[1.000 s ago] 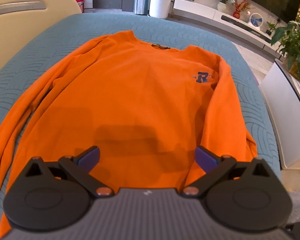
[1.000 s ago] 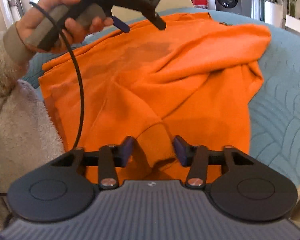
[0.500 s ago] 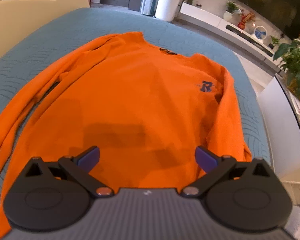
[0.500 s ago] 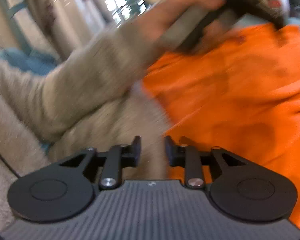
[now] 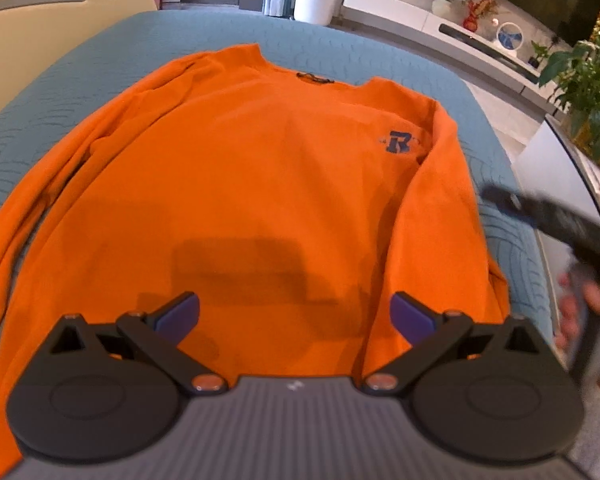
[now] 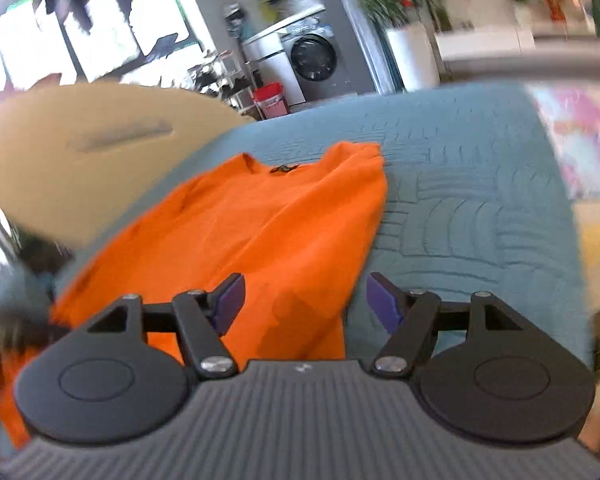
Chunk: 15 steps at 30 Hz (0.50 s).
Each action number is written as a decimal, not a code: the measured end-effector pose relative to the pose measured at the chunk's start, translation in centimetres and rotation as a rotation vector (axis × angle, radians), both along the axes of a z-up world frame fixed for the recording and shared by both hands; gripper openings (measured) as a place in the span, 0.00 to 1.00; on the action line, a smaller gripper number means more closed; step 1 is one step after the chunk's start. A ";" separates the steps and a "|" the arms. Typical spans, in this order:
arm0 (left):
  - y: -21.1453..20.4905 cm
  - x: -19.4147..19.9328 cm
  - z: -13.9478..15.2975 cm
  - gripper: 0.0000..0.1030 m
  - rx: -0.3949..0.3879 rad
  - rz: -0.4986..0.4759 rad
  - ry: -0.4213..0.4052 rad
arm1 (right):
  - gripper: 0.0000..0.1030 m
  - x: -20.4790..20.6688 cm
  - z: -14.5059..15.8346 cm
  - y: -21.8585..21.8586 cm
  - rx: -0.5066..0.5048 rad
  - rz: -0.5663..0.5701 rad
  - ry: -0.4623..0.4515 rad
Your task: Fold clothes
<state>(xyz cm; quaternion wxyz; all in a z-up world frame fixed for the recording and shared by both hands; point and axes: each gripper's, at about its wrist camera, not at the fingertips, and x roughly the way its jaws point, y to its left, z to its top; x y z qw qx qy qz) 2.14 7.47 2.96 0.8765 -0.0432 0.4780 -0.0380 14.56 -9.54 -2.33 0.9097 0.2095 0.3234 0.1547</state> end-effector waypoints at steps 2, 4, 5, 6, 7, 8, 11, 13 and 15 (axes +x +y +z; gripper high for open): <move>0.0 0.1 -0.2 0.99 0.002 0.005 0.005 | 0.68 1.8 -0.6 1.2 -0.054 -0.006 0.026; 0.0 0.3 -0.3 0.99 0.003 0.011 0.008 | 0.68 2.9 -0.4 2.4 -0.131 -0.026 0.011; 0.1 0.3 -0.3 0.99 0.001 0.019 0.005 | 0.68 2.5 0.4 3.0 -0.173 -0.044 -0.048; 0.4 0.2 -0.1 0.99 0.000 0.028 -0.002 | 0.70 2.0 1.8 3.7 -0.212 -0.053 -0.108; 0.7 0.2 0.2 0.99 -0.002 0.048 -0.016 | 0.70 1.9 2.9 4.8 -0.230 -0.021 -0.145; 1.0 0.2 0.6 0.99 -0.003 0.075 -0.034 | 0.70 1.8 4.1 5.9 -0.247 0.013 -0.181; 3.1 -0.1 2.2 0.99 -0.053 0.152 -0.080 | 0.69 2.0 6.7 10.0 -0.297 0.152 -0.248; 4.7 -0.3 3.2 1.00 -0.098 0.202 -0.109 | 0.69 2.1 7.6 12.2 -0.316 0.234 -0.271; 6.1 -0.5 3.9 1.00 -0.121 0.237 -0.130 | 0.69 3.0 7.8 14.6 -0.296 0.301 -0.266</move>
